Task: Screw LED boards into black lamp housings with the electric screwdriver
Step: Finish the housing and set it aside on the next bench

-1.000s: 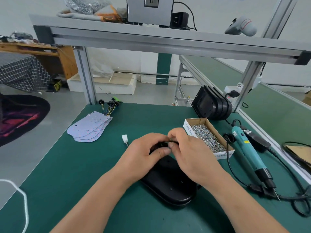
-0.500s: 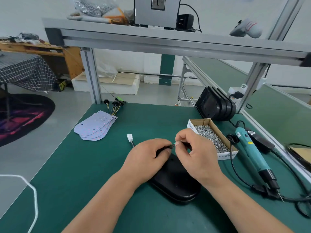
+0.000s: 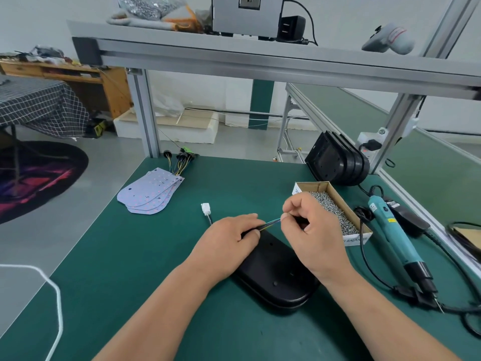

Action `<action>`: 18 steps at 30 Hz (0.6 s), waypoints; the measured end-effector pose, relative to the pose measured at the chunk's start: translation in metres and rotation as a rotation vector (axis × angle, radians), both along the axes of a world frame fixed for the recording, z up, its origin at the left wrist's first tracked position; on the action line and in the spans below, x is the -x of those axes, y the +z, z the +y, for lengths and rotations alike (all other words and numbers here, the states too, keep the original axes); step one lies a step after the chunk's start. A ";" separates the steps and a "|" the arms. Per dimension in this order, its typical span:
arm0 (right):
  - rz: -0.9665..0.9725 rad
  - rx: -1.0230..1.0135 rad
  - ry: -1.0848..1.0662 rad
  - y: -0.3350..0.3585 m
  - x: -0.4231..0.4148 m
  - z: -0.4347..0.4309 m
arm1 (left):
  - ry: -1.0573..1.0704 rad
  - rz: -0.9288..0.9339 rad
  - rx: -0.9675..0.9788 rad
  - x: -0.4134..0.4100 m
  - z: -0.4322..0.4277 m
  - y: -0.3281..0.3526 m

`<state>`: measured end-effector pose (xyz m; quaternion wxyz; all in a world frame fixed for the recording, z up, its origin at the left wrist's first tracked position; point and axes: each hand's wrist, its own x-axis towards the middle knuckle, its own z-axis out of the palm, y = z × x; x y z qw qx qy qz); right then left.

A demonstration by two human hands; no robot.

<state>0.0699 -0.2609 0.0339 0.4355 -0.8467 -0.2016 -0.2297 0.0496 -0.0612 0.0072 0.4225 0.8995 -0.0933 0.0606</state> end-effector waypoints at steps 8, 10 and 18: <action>0.006 0.172 -0.038 -0.002 -0.006 -0.022 | 0.039 0.048 -0.088 -0.001 0.009 0.001; -0.020 0.224 -0.087 0.000 -0.008 -0.023 | 0.073 0.040 -0.169 -0.001 0.010 0.005; -0.418 0.655 -0.058 0.003 -0.013 -0.003 | 0.201 0.105 -0.498 0.004 -0.001 0.018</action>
